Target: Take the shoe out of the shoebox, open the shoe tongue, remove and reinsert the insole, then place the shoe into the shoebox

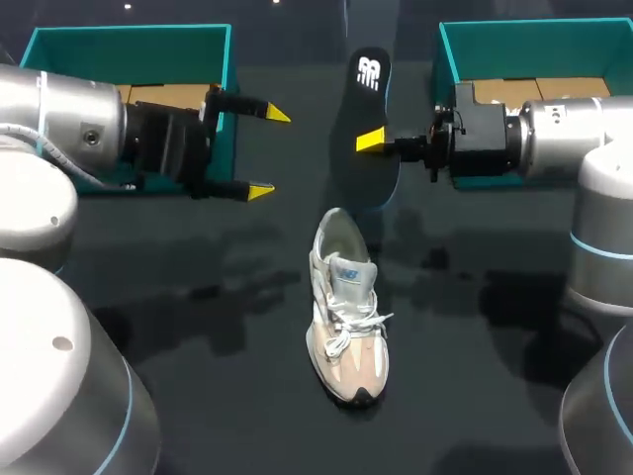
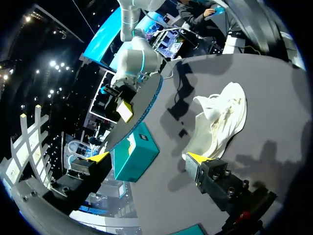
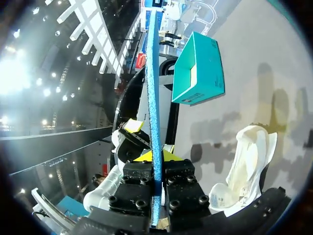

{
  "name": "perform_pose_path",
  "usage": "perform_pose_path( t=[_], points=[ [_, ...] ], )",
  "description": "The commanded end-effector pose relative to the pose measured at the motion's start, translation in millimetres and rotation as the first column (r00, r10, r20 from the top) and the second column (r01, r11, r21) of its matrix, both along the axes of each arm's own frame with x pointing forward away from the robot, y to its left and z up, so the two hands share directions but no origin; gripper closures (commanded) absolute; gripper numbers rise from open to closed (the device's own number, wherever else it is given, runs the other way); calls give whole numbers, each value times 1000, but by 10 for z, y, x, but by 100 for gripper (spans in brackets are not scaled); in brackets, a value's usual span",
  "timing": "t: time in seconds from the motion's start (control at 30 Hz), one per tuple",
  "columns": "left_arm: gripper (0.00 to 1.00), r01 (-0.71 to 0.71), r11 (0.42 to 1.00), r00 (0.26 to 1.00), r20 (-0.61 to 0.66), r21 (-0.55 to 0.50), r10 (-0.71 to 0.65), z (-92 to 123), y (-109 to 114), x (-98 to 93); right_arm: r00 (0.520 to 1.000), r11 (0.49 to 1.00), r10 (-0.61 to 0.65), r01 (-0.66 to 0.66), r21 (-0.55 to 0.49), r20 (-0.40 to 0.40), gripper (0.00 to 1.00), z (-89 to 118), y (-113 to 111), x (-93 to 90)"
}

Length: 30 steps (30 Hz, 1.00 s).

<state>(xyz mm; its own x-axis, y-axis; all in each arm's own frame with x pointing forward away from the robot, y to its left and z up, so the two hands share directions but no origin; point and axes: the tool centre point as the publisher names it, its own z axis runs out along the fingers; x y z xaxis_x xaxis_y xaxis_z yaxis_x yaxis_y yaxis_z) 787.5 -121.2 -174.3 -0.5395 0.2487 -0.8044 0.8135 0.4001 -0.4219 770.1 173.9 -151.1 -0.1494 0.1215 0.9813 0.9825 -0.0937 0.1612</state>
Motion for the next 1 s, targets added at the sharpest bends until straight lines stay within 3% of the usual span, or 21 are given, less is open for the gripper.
perform_pose_path(
  t=[0.03,0.07,0.1,0.5,0.63,0.87,1.0],
  points=[
    [0,-105,979,855,-487,174,178,-15,145,-91,1000,1000,10,-10,-11,24,100,-15,38,22],
    [0,-131,971,852,-478,199,213,-32,165,-116,999,1000,20,-20,-5,34,100,-35,53,33],
    [0,-190,947,878,-386,261,282,-49,170,-161,998,1000,32,-31,-2,47,100,-68,76,46],
    [0,-190,947,878,-386,261,282,-49,170,-161,998,1000,32,-31,-2,47,100,-68,76,46],
    [0,-170,928,811,-487,331,323,-219,70,-211,989,1000,-13,16,-23,144,100,-174,128,-47],
    [0,-180,881,674,-597,438,435,-540,31,-304,973,998,-19,30,-46,230,100,-369,223,-101],
    [0,-184,876,677,-589,446,442,-646,27,-318,968,997,-3,24,-78,249,100,-447,238,-90]
  ],
)
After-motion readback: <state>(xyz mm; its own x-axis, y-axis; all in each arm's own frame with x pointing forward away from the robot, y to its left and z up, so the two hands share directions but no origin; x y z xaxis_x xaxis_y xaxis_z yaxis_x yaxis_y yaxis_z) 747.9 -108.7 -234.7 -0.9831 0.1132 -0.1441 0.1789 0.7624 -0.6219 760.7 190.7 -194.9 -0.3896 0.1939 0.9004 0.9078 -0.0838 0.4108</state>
